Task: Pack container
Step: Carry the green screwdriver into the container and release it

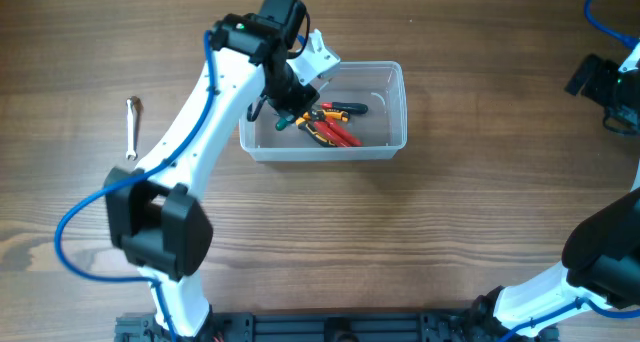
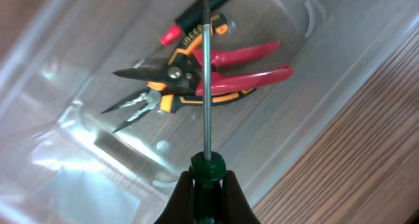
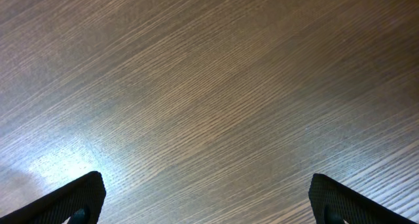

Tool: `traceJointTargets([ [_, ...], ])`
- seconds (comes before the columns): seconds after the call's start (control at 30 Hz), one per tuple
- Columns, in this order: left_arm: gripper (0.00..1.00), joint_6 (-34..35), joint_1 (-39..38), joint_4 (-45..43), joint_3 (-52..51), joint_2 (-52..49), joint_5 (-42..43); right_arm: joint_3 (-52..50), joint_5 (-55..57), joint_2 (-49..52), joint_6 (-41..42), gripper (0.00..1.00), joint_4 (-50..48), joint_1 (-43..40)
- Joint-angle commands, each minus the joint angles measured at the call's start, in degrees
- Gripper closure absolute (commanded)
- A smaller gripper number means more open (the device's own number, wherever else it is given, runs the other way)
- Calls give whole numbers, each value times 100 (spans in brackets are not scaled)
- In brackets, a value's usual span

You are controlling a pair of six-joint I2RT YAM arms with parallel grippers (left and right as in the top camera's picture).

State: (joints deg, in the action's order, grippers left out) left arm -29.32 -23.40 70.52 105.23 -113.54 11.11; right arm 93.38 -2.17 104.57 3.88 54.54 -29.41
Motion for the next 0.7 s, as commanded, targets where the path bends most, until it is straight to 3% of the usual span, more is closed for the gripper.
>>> traceJointTargets([
  [0.0,96,-380,0,-4,81,-446,302,-9,-46,11,103,0,-13,17],
  [0.33,93,-494,4,-210,81,-1163,297,-9,-46,11,103,0,-13,20],
  [0.37,88,-494,4,-275,81,-1182,297,-9,-46,11,103,0,-13,20],
  [0.43,58,-492,7,-442,81,-1185,275,-9,-46,11,103,0,-13,20],
  [0.47,51,-479,11,-566,81,-1182,275,-9,-46,11,105,0,-13,20],
  [0.67,47,-262,72,-970,140,-1161,256,-9,-46,11,101,0,-13,17],
])
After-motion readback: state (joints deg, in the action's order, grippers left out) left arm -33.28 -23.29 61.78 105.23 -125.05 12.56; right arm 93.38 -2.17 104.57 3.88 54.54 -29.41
